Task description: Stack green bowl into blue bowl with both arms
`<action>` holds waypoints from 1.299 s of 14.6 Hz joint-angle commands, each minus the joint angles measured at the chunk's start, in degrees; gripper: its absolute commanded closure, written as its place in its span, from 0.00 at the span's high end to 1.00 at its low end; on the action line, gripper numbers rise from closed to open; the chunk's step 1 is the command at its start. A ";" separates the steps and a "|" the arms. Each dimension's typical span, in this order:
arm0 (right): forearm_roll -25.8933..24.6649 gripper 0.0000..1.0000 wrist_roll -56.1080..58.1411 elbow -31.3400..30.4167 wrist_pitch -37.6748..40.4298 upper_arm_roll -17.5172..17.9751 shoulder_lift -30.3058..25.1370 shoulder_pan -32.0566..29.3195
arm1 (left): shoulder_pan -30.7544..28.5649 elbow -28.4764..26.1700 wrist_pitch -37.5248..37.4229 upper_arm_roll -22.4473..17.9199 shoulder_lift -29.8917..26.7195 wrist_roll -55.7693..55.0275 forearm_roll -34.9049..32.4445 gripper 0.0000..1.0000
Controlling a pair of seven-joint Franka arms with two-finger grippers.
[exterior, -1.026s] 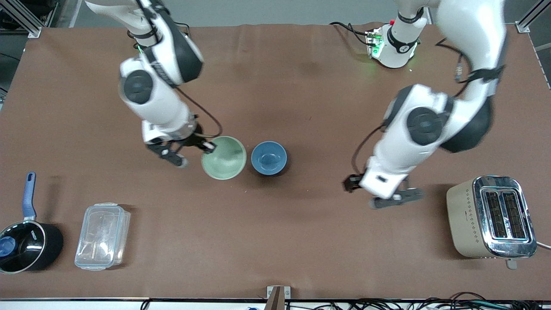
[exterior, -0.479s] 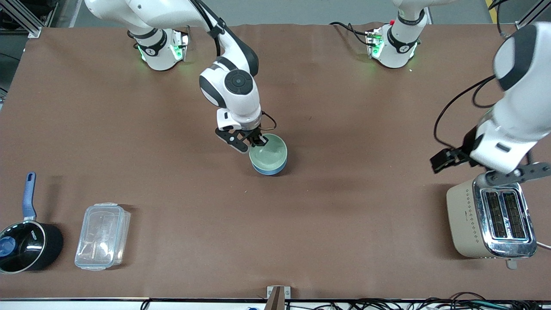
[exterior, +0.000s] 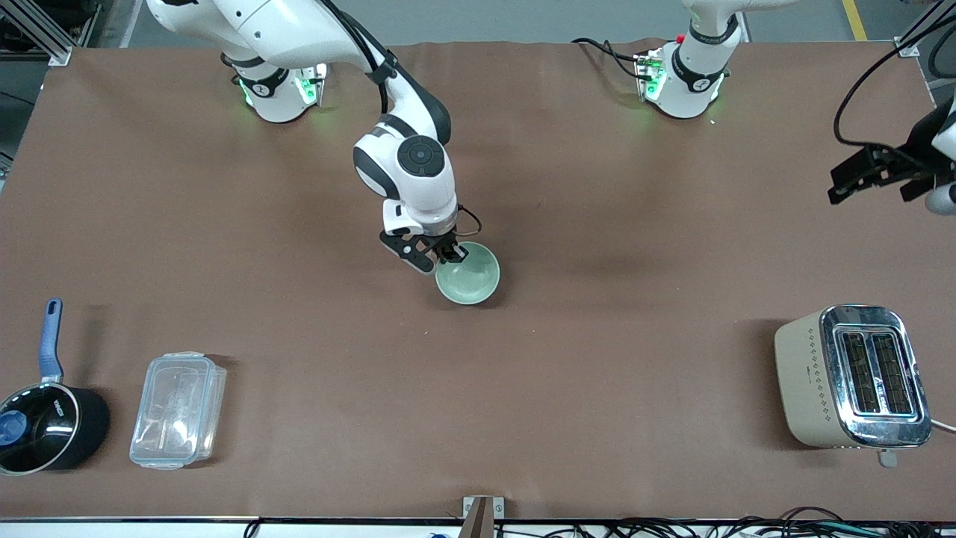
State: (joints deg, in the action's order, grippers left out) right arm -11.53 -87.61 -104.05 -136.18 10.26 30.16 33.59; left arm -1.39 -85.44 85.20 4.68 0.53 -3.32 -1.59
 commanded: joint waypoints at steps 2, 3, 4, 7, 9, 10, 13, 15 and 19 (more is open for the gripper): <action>-2.36 0.85 -1.51 0.96 0.39 -0.15 1.04 0.42 | 0.77 -1.22 -0.38 -0.28 -0.97 0.68 0.71 1.00; -2.71 1.00 -1.60 1.13 0.82 -0.24 0.60 0.33 | 0.77 -1.22 -0.38 -0.28 -0.97 0.77 0.71 1.00; -2.80 1.00 -1.42 1.74 1.52 -0.24 -0.01 -0.10 | 0.86 -1.13 -0.38 -0.20 -1.23 0.77 0.71 1.00; -2.89 1.00 0.85 8.22 15.36 -0.32 -2.82 -1.86 | 0.60 -0.52 -0.29 -0.20 -1.23 0.86 2.02 1.00; -3.41 1.00 11.08 12.02 26.96 -0.41 -6.15 -4.66 | 0.59 -0.34 -0.12 -0.28 -1.15 0.77 3.00 1.00; -3.76 1.00 16.02 12.38 29.98 -0.41 -8.35 -7.11 | 0.68 -0.43 0.14 -0.28 -0.88 0.77 3.08 1.00; -3.68 1.00 30.96 12.29 35.00 -0.41 -15.82 -15.37 | 0.77 -0.78 0.58 -0.20 -0.26 0.85 4.75 1.00; -2.89 1.00 39.85 12.29 37.56 -0.33 -20.12 -20.64 | 0.94 -0.96 0.85 -0.20 -0.27 0.77 5.63 1.00; 2.11 1.00 54.70 12.21 40.72 -0.59 -26.98 -30.06 | 1.03 -5.60 5.84 1.64 -1.84 -0.54 5.90 1.00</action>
State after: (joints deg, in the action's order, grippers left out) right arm -12.21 -39.24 -89.62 -96.36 8.79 7.27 7.29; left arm -0.44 -87.71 87.97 5.02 0.49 -3.32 3.43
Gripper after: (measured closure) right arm 0.000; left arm 0.000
